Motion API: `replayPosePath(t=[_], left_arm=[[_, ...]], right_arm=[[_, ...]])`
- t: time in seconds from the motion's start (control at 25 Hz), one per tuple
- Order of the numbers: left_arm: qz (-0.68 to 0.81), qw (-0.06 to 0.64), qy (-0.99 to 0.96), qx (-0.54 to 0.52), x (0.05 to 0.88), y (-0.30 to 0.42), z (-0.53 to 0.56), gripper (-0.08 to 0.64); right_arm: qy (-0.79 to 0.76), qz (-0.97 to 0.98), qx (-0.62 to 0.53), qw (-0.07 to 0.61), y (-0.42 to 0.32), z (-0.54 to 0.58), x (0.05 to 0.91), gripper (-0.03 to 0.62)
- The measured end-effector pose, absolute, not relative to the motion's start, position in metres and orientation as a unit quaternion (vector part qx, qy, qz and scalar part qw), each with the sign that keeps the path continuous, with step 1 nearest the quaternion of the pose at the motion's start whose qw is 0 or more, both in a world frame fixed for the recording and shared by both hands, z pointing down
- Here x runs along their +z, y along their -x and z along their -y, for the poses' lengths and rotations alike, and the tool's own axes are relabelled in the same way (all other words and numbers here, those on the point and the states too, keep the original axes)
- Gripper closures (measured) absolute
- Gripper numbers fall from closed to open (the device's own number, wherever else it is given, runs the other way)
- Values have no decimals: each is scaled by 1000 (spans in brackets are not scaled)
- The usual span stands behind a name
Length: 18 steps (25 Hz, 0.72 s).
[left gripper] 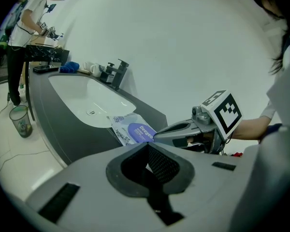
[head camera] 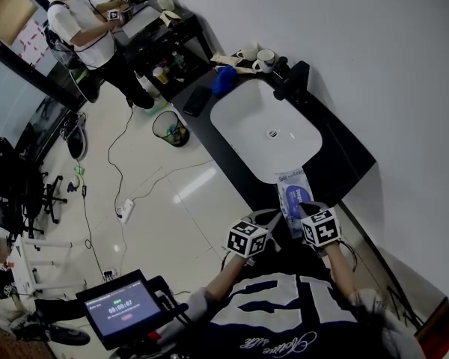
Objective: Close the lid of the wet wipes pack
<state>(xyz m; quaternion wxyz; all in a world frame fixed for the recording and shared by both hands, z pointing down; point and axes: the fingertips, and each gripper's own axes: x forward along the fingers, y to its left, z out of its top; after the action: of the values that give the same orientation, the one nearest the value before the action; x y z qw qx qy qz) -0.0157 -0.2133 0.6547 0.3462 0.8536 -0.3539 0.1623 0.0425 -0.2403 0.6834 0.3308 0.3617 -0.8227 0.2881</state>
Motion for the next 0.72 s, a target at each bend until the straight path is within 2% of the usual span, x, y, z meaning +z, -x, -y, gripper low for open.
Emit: replayPosePath(t=[0.32,0.6,0.72], left_arm=[[357,336,-861,136,644,18,224,560],[355,327,-871,89,619,24,224,560],[348,320,-878,71,605,28,217,560]], right_arm=[[-390,833,263,292,-46,241,681,594],[-436,818,334,171,-49,236,650,594],[-449,819,330,137,-45,225,632,594]])
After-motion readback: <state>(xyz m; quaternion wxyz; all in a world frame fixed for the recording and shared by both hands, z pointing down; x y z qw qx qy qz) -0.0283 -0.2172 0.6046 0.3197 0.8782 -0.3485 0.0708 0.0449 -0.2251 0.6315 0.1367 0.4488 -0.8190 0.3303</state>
